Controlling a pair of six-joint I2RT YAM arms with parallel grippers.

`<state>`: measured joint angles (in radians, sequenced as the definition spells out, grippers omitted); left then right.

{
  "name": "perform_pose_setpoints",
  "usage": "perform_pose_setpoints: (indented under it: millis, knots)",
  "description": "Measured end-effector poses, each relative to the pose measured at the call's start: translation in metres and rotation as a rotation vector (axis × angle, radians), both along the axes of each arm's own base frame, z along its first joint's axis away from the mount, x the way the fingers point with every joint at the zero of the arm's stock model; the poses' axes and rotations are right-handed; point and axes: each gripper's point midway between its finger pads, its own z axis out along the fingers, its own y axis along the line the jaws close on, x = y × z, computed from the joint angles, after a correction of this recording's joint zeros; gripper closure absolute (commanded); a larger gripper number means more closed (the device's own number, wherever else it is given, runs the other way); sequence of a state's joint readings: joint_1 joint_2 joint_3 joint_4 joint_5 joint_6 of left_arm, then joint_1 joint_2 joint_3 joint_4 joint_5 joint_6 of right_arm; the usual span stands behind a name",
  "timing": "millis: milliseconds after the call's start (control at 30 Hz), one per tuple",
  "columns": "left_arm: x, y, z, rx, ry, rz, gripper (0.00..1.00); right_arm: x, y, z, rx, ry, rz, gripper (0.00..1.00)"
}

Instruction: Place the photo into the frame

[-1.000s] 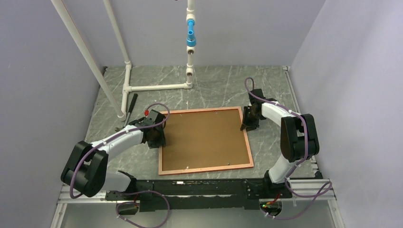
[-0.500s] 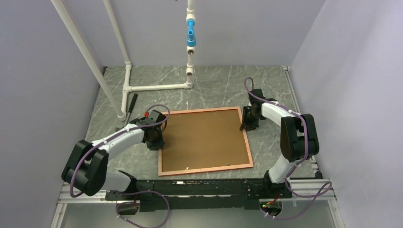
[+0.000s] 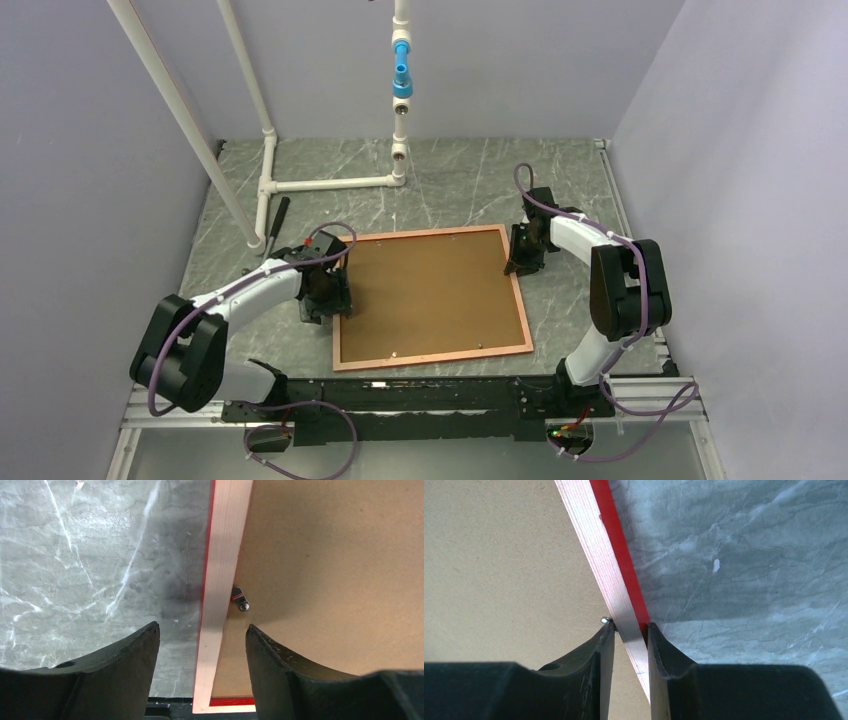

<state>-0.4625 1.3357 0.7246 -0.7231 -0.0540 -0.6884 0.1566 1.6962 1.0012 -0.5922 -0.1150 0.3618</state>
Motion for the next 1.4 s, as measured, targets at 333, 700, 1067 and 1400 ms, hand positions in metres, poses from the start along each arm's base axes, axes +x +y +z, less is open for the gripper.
perform_pose_setpoints:
  millis: [333, 700, 1067, 1400]
  knots:
    - [0.014, 0.002, -0.006, -0.031, 0.004, 0.055, 0.40, 0.000, 0.000, 0.000, 0.002, 0.002, 0.004, 0.99]
    - [0.027, -0.004, -0.007, -0.049, -0.006, 0.041, 0.43, 0.000, 0.001, -0.001, 0.005, 0.005, 0.005, 0.99]
    - [0.033, -0.003, -0.005, -0.062, -0.022, 0.073, 0.83, 0.000, 0.001, -0.001, 0.013, 0.010, 0.009, 0.99]
    - [0.033, -0.003, -0.005, -0.064, -0.028, 0.065, 0.95, 0.000, 0.002, -0.001, 0.019, 0.010, 0.011, 0.99]
